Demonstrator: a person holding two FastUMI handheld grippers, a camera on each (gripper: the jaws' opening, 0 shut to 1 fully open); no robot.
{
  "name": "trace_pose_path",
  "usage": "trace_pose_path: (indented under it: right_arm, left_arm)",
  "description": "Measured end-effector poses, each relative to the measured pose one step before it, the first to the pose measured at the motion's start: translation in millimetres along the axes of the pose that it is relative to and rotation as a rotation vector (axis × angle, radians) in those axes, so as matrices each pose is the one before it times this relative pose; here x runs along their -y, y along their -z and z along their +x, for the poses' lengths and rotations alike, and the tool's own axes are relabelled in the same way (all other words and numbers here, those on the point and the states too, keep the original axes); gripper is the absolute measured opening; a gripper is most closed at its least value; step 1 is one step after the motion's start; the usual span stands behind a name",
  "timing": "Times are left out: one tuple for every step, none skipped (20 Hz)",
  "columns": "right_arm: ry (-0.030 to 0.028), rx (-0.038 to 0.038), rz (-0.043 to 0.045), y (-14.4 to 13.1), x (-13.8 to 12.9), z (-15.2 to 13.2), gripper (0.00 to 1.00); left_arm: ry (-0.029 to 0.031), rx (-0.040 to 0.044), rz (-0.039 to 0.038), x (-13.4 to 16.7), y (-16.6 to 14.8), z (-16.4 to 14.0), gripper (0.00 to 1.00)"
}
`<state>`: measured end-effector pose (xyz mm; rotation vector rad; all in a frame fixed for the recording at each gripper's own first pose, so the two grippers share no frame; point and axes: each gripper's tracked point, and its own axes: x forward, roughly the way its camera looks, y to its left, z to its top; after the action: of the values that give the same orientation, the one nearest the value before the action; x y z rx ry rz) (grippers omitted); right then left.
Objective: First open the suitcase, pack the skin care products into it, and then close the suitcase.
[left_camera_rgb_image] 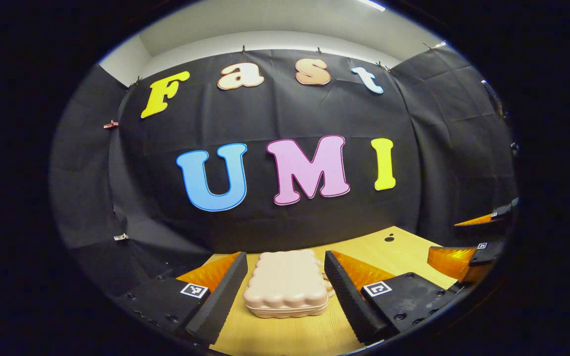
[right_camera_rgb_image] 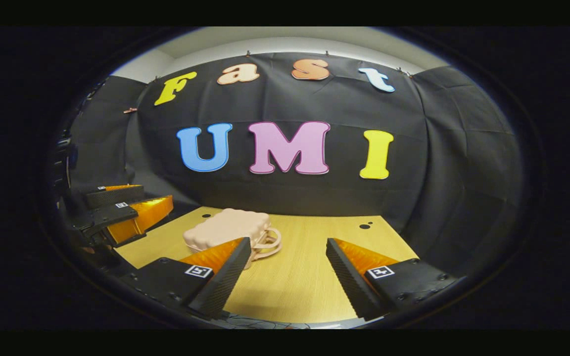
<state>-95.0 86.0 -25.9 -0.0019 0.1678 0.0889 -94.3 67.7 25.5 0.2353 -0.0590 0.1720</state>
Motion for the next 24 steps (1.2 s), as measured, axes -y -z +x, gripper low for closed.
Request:
trace_pose_path:
  right_arm:
    - [0.00805, -0.00127, 0.00746, -0.43, 3.07, 0.25, 0.97]
    - [0.00703, 0.00235, 0.00928, -2.97, 3.04, -0.19, 0.97]
    - [0.00446, 0.00725, 0.00412, -3.68, 2.38, -0.45, 0.97]
    - [0.00859, 0.00471, -0.00288, -2.33, 3.64, 1.3, 0.97]
    - [0.00555, 0.00121, -0.00542, -1.09, 3.95, -2.02, 0.97]
    - [0.00665, 0.00063, -0.00438, -0.05, 3.74, -0.48, 0.97]
    - [0.01105, -0.00071, -0.00694, -1.24, 5.09, -0.86, 0.97]
    - [0.01106, -0.00036, -0.00975, -0.49, 4.82, -0.23, 0.97]
    - [0.01247, 0.00045, -0.01058, -0.34, 4.48, 0.56, 0.97]
    - [0.01144, 0.00149, -0.00811, -0.83, 3.39, -0.77, 0.97]
    - [0.00548, 0.00194, 0.00017, 0.04, 1.24, -1.38, 0.97]
    - [0.00405, -0.00026, 0.00207, -0.16, 1.74, -1.4, 0.97]
    - [0.00349, -0.00581, 0.0009, 1.39, 1.59, -1.42, 0.97]
    - [0.00221, -0.00508, -0.00094, 2.35, 0.95, -1.76, 0.97]
    - [0.00207, -0.00213, 0.00154, 0.9, 0.75, -1.19, 0.97]
    - [0.00328, 0.00163, 0.0011, -1.32, 1.03, -0.74, 0.97]
    - [0.00507, 0.0008, 0.00123, -0.24, 1.5, -1.73, 0.97]
    - [0.00319, 0.00086, 0.00432, 0.18, 0.57, -0.48, 0.97]
    - [0.00049, -0.0003, 0.00704, 0.99, -0.85, -0.41, 0.97]
    - [-0.00048, -0.00056, 0.0053, 1.05, -1.39, -0.88, 0.97]
    - [-0.0015, -0.00167, 0.00077, 1.16, -1.1, -1.25, 0.97]
    - [-0.00261, -0.00201, -0.00079, 2.35, -1.66, -2.25, 0.97]
    - [-0.00298, -0.00217, -0.00059, 1.63, -1.65, -1.15, 0.97]
    - [-0.00366, -0.0047, 0.00226, 2.51, -1.64, -0.77, 0.97]
  left_arm:
    - [0.00723, 0.00004, -0.00018, 2.98, -2.22, 1.75, 0.97]
    - [0.00783, 0.00594, -0.00496, 3.98, -3.83, 1.89, 0.97]
    - [0.01042, 0.01155, -0.00495, 3.73, -4.51, 0.59, 0.97]
    - [0.00755, 0.00893, 0.00033, 4.25, -2.46, 2.12, 0.97]
    - [0.00715, 0.00433, 0.0038, 2.91, -0.05, 1.34, 0.97]
    - [0.00715, -0.00017, 0.00156, 4.25, 1.17, 2.12, 0.97]
    - [0.0093, -0.00507, -0.00322, 4.33, 3.1, 1.9, 0.97]
    - [0.01237, -0.00618, -0.0073, 5.44, 1.84, 1.01, 0.97]
    - [0.00896, -0.00115, -0.00618, 3.65, -0.07, 0.51, 0.97]
    - [0.00582, 0.00175, -0.00121, 2.33, -0.74, 1.28, 0.97]
    - [0.00399, 0.00241, 0.00355, 1.56, 0.4, 1.35, 0.97]
    - [0.0024, 0.00113, 0.00509, 1.19, 0.49, 1.2, 0.97]
    - [0.00337, -0.00031, 0.00285, 1.37, 1.13, 0.17, 0.97]
    - [0.00079, 0.00149, -0.0018, 0.08, 1.12, -0.38, 0.97]
    - [-0.00073, 0.00271, -0.0075, -0.26, -0.24, -0.36, 0.97]
    - [0.00252, 0.00095, -0.00893, 0.67, -0.2, -0.15, 0.97]
    - [0.00166, -0.00776, -0.00507, 1.86, 3.45, -0.13, 0.97]
    - [-0.00304, -0.00942, -0.00219, -1.77, 2.67, -1.01, 0.97]
    - [-0.00041, -0.00627, -0.00292, -0.38, 2.52, -1.15, 0.97]
    - [0.0023, -0.00445, -0.00208, 0.43, 1.57, -1.87, 0.97]
    - [-0.00035, -0.00279, 0.0011, 0.26, 0.95, -1.52, 0.97]
    - [-0.00137, -0.00196, 0.00361, -0.9, 1.07, -1.7, 0.97]
    - [-0.00342, -0.00473, 0.00394, -1.99, 2.97, -1.68, 0.99]
    - [-0.00245, -0.00689, 0.00267, -0.92, 2.05, -2.12, 0.97]
